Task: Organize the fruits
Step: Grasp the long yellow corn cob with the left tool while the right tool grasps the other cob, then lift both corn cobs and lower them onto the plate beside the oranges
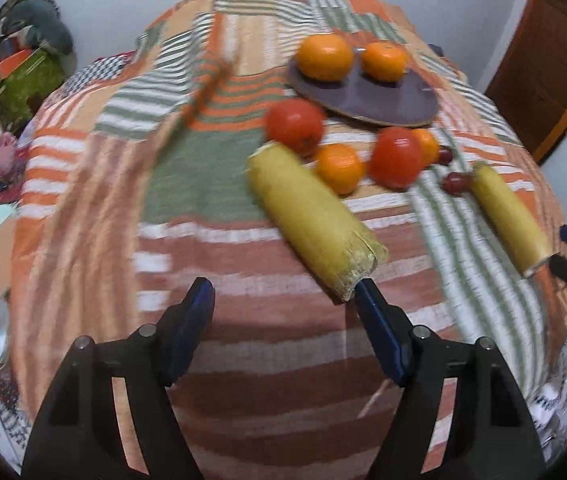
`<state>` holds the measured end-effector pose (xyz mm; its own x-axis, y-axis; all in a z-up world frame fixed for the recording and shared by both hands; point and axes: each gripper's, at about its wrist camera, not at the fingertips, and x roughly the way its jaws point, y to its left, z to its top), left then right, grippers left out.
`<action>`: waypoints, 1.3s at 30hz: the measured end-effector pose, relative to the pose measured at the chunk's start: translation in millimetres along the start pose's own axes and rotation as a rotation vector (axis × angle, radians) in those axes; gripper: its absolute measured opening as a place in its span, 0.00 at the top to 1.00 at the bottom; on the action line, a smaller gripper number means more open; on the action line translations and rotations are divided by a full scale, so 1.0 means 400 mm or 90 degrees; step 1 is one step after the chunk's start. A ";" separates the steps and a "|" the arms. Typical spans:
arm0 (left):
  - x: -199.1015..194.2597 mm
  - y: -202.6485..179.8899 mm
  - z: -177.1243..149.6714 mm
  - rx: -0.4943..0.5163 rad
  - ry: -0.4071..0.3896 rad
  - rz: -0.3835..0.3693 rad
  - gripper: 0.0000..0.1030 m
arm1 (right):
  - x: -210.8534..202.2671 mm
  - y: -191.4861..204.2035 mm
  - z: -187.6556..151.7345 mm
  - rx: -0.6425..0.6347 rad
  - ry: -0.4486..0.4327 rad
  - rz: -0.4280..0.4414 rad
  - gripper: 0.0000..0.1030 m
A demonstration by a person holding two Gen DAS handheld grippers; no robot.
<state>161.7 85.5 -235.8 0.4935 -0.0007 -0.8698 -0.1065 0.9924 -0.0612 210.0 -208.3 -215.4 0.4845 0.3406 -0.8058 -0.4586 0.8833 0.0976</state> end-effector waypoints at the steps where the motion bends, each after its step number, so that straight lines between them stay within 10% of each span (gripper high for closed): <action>1: -0.005 0.013 -0.003 -0.003 0.000 0.006 0.28 | -0.003 -0.009 0.001 0.003 0.002 -0.006 0.20; 16: 0.036 -0.022 0.091 -0.023 -0.003 -0.017 0.28 | 0.023 0.038 0.075 -0.018 -0.027 0.012 0.20; 22: 0.096 -0.025 0.098 -0.029 0.003 0.016 0.28 | 0.111 0.039 0.083 -0.008 0.028 0.023 0.49; 27: 0.084 -0.028 0.089 -0.026 -0.005 -0.027 0.51 | 0.118 0.036 0.081 -0.002 0.027 0.058 0.61; 39: 0.030 -0.017 0.030 0.024 0.027 -0.059 0.62 | 0.071 0.016 0.038 0.017 0.024 0.064 0.66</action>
<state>178.5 80.3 -239.8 0.4626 -0.0975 -0.8812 -0.0295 0.9917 -0.1253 232.2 -187.9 -228.8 0.4084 0.4163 -0.8124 -0.4828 0.8538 0.1948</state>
